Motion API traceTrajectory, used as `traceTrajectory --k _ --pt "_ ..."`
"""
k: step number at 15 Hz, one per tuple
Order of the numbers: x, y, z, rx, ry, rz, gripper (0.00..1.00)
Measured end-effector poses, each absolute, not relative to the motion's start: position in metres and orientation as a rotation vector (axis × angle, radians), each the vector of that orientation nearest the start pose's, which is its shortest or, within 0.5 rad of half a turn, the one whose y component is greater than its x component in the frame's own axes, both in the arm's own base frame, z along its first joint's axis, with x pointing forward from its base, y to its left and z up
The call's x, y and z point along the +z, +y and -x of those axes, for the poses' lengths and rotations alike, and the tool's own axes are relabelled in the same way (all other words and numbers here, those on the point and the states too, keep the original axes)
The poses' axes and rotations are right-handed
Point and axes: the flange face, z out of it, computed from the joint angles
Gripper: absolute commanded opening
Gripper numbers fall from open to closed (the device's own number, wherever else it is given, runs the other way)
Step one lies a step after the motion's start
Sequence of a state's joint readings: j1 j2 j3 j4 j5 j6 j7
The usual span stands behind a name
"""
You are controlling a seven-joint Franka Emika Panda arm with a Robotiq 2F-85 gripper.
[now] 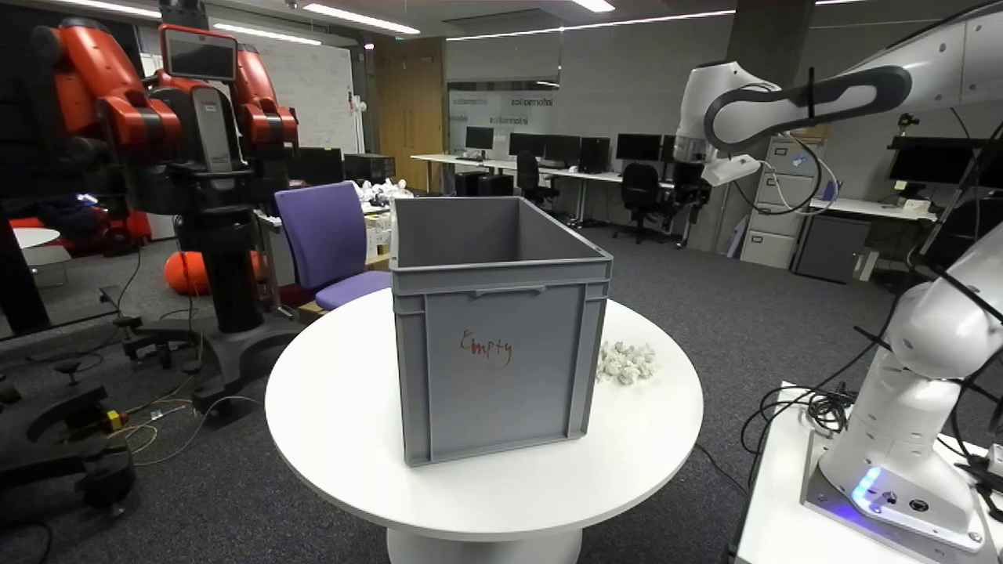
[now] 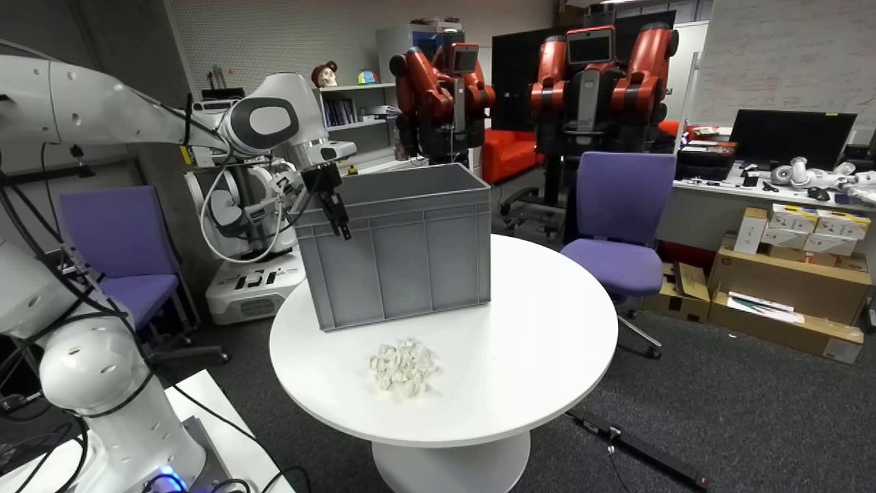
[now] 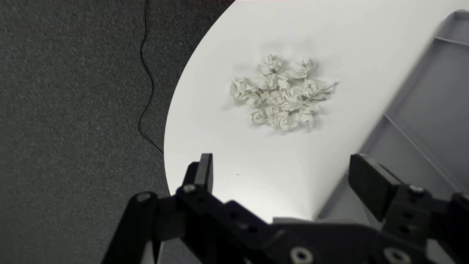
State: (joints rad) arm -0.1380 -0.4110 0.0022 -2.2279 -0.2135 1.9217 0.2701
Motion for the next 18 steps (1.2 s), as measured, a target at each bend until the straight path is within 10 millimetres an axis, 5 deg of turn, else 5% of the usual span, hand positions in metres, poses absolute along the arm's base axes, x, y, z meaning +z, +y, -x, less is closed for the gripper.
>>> traceTrajectory --k 5,9,13,18 --pt "0.474 -0.131 -0.47 -0.082 0.783 3.155 1.0" --pt "0.409 -0.139 -0.513 -0.196 0.858 3.109 1.0" --pt "0.349 -0.137 -0.534 -0.14 0.879 3.14 1.0" --pt "0.33 -0.136 -0.541 -0.028 0.878 3.158 1.0"
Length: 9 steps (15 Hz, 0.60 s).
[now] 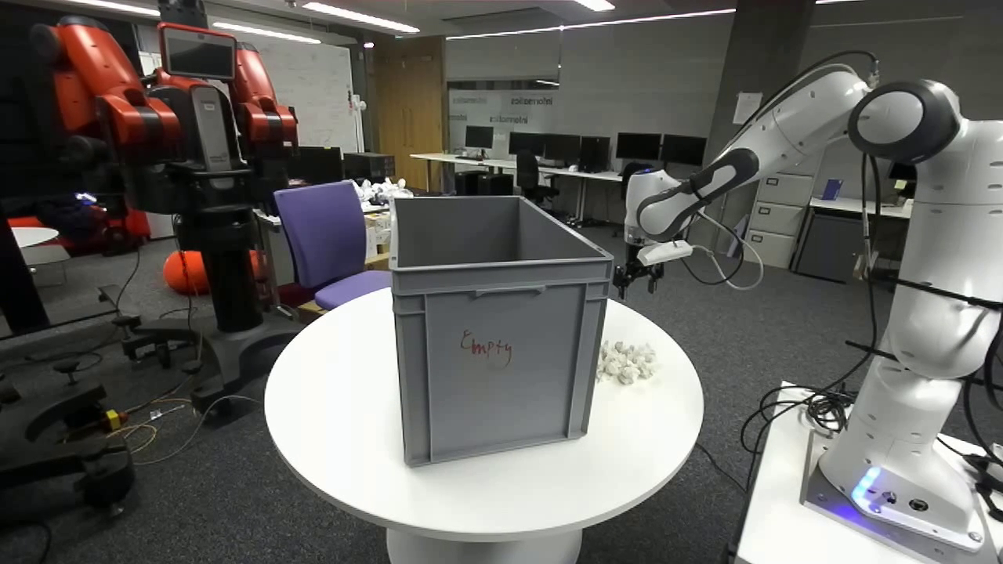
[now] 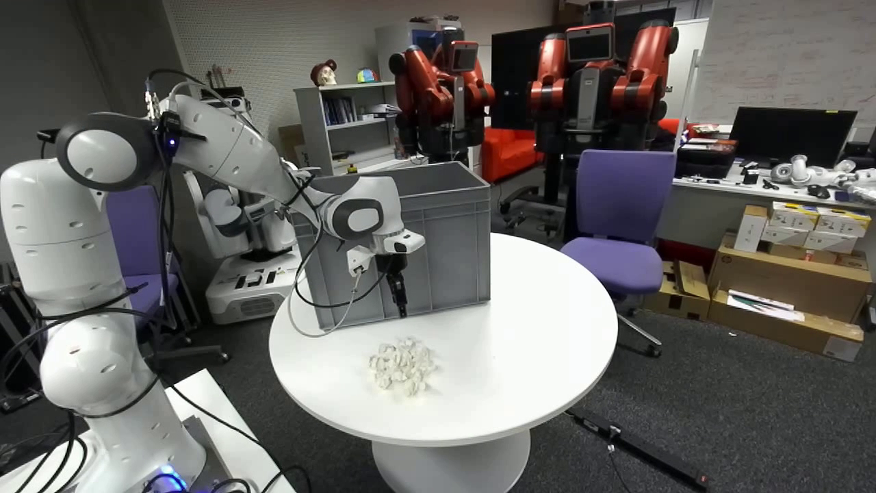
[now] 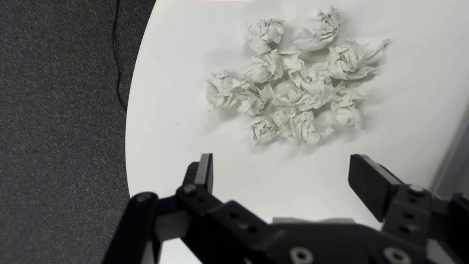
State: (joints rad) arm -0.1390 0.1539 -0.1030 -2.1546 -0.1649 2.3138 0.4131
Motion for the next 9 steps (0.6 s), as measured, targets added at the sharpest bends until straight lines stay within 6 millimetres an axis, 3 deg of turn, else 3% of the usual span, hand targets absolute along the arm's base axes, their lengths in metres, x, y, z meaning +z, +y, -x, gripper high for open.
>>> traceTrajectory --k 5,9 --pt "0.326 -0.135 -0.546 -0.105 0.97 3.129 1.0" --pt "0.29 -0.143 -0.549 -0.108 1.099 3.096 1.0"
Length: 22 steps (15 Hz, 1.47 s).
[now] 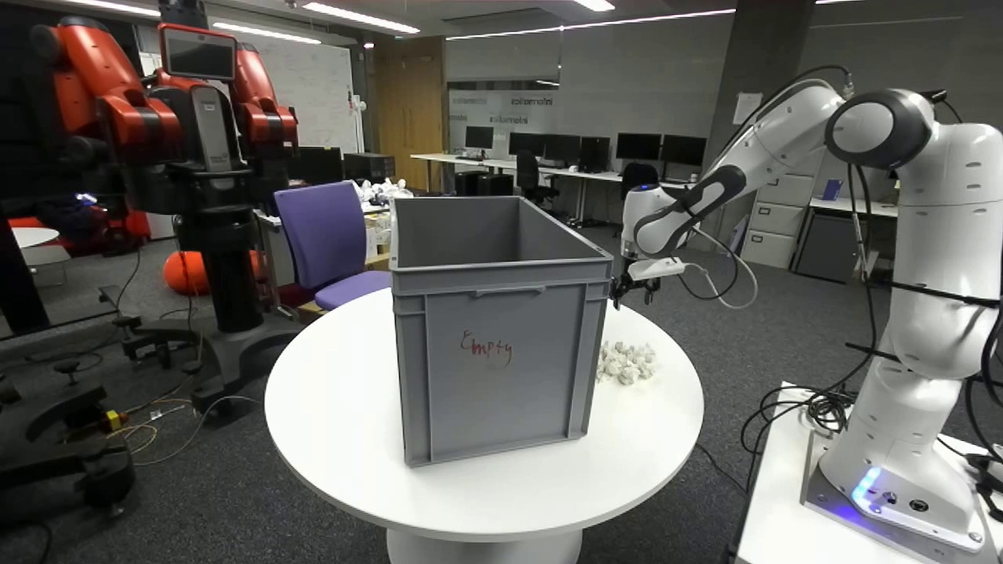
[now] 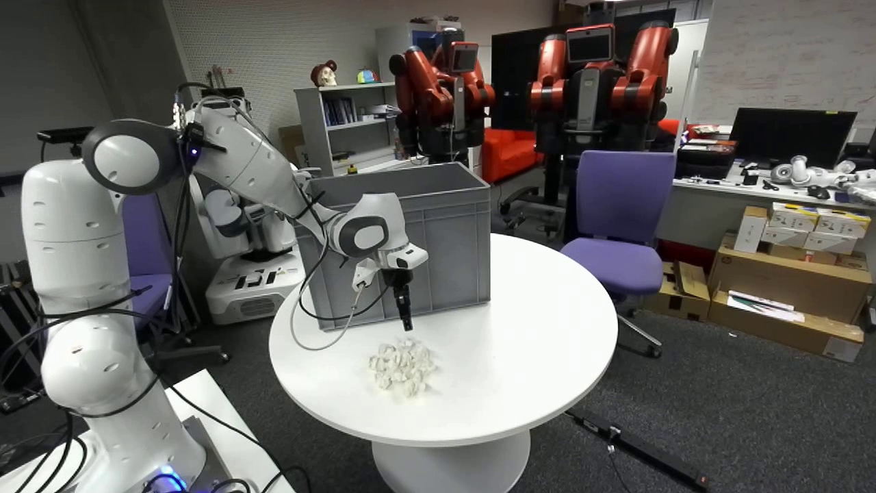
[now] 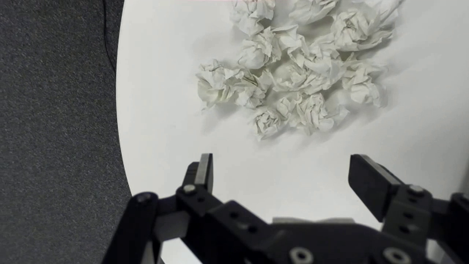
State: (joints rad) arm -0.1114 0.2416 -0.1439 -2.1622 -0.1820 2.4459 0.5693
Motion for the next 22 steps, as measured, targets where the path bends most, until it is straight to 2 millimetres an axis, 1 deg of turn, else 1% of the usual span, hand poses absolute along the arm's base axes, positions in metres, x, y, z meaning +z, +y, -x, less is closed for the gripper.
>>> traceTrajectory --k 3,7,8,11,12,14,18,22 --pt "0.257 -0.145 -0.552 -0.047 1.145 3.087 1.0" --pt "0.227 -0.14 -0.562 -0.008 1.201 3.023 1.0" --pt "0.221 -0.139 -0.566 -0.017 1.211 3.007 1.0" --pt "0.205 -0.136 -0.576 -0.119 1.225 2.968 1.0" --pt "0.201 -0.136 -0.578 -0.158 1.226 2.959 1.0" --pt "0.195 -0.135 -0.577 -0.152 1.225 2.964 1.0" --pt "0.195 -0.134 -0.578 -0.152 1.223 2.963 1.0" --pt "0.198 -0.13 -0.582 -0.2 1.256 2.885 1.0"
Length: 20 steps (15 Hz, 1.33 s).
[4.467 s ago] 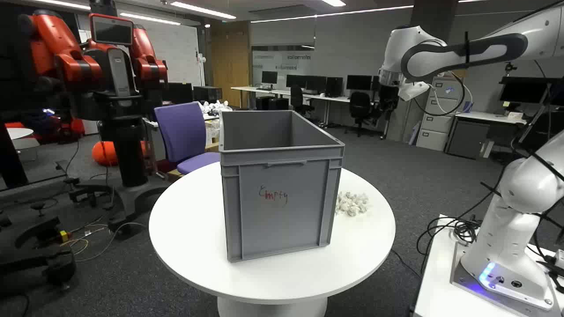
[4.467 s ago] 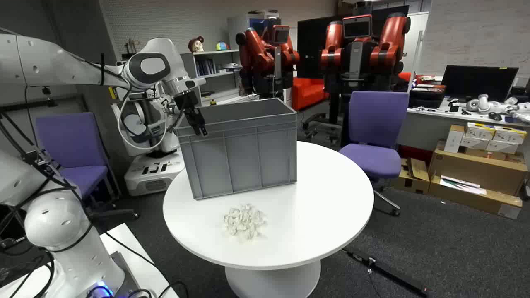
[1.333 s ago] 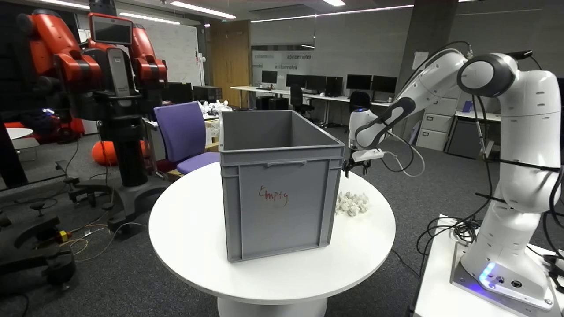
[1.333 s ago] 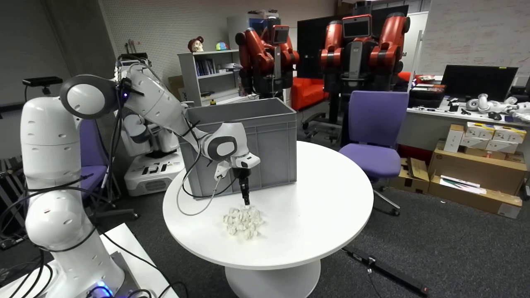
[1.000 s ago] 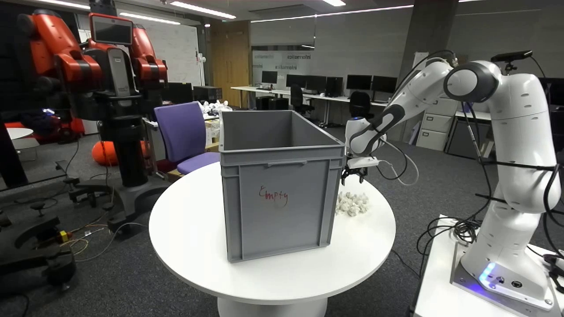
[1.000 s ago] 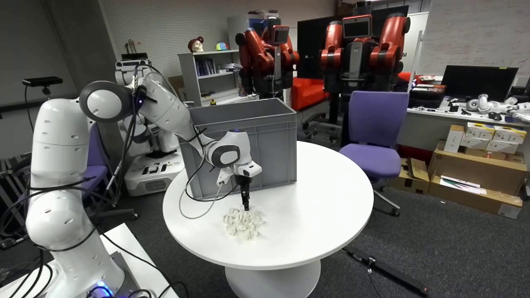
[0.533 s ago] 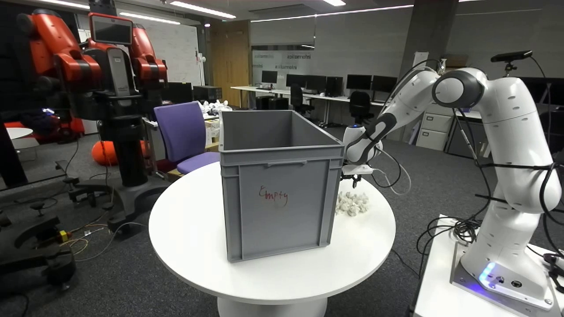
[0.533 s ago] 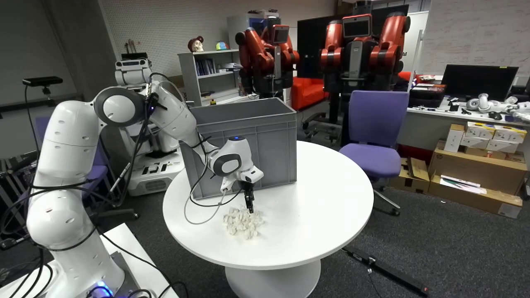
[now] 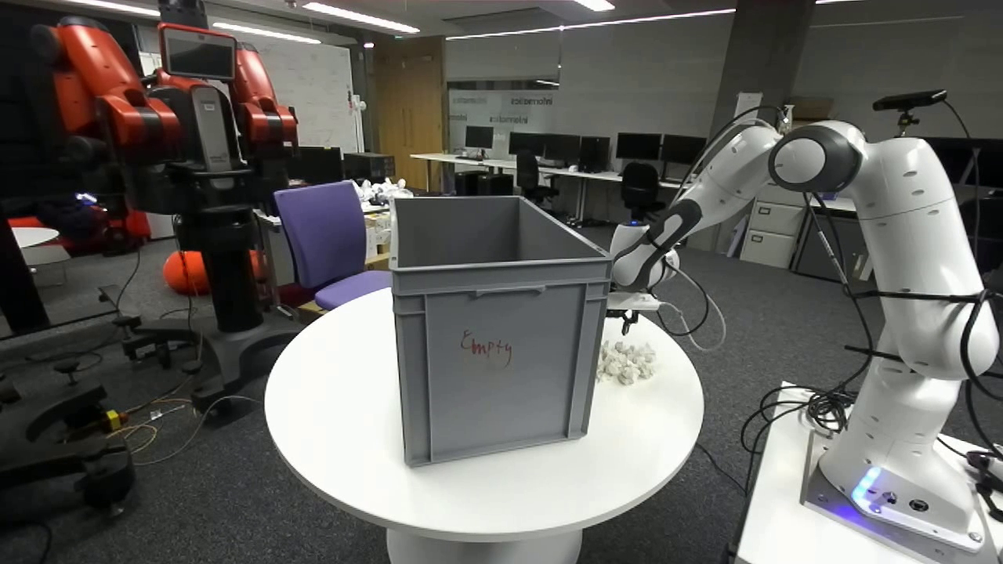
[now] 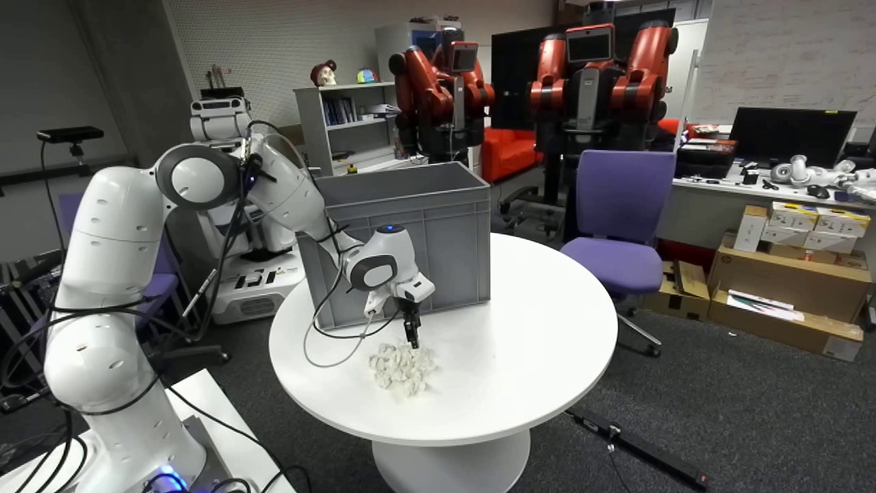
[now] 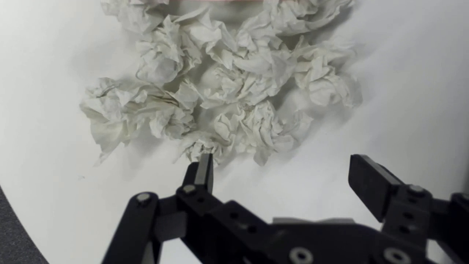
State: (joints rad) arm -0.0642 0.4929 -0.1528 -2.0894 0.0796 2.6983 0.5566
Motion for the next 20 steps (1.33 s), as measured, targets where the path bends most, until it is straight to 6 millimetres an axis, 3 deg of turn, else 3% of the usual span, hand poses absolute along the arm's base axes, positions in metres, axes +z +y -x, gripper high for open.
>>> traceTrajectory --k 5,11,16,18,20 --pt "0.196 -0.127 -0.584 -0.214 1.304 2.807 1.0" --pt "0.17 -0.135 -0.581 -0.166 1.333 2.819 1.0" --pt "0.151 -0.137 -0.593 -0.194 1.347 2.81 1.0" --pt "0.145 -0.136 -0.599 -0.201 1.349 2.805 0.74" --pt "0.14 -0.135 -0.605 -0.205 1.345 2.807 0.6"
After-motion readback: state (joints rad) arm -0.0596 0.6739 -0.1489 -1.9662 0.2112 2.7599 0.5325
